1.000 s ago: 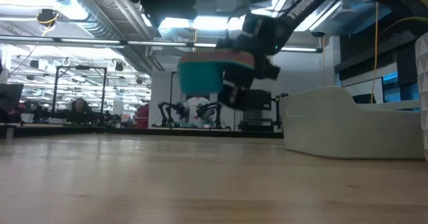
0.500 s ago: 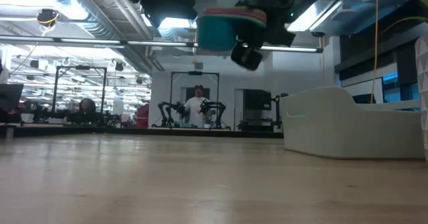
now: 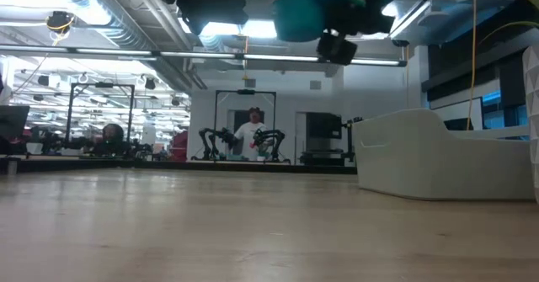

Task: Nest measuring cups in basket
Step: Put the stacked measuring cups into the gray bin

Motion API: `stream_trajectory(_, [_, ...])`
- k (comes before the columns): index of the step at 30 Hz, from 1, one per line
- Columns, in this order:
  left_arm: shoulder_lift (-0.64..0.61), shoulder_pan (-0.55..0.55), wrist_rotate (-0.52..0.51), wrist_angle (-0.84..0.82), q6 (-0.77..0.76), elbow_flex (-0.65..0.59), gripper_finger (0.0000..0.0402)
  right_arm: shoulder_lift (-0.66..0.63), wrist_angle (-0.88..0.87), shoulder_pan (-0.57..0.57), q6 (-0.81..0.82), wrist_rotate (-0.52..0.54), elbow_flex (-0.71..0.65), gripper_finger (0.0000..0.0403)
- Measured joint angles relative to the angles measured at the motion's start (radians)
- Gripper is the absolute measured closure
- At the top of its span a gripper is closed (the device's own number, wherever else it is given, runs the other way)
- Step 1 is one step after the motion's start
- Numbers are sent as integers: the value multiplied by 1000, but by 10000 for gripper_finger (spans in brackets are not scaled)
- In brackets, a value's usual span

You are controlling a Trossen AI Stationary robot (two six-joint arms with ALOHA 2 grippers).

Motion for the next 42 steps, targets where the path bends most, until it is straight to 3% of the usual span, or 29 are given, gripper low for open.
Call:
stream_trajectory(6, [0,0,0,-2,0,0,292,-48,-173,0,-126,63,0,273])
stream_trajectory(16, [0,0,0,-1,0,0,292,-75,-439,3,-321,-60,0,273])
stream_trajectory(21, [0,0,0,-2,0,0,292,-75,-577,3,-445,-61,0,273])
stream_trajectory(30, [0,0,0,-2,0,0,292,-75,-641,38,-543,-63,-2,273])
stream_trajectory(42, [0,0,0,-1,0,0,292,-92,-630,44,-610,-167,-314,273])
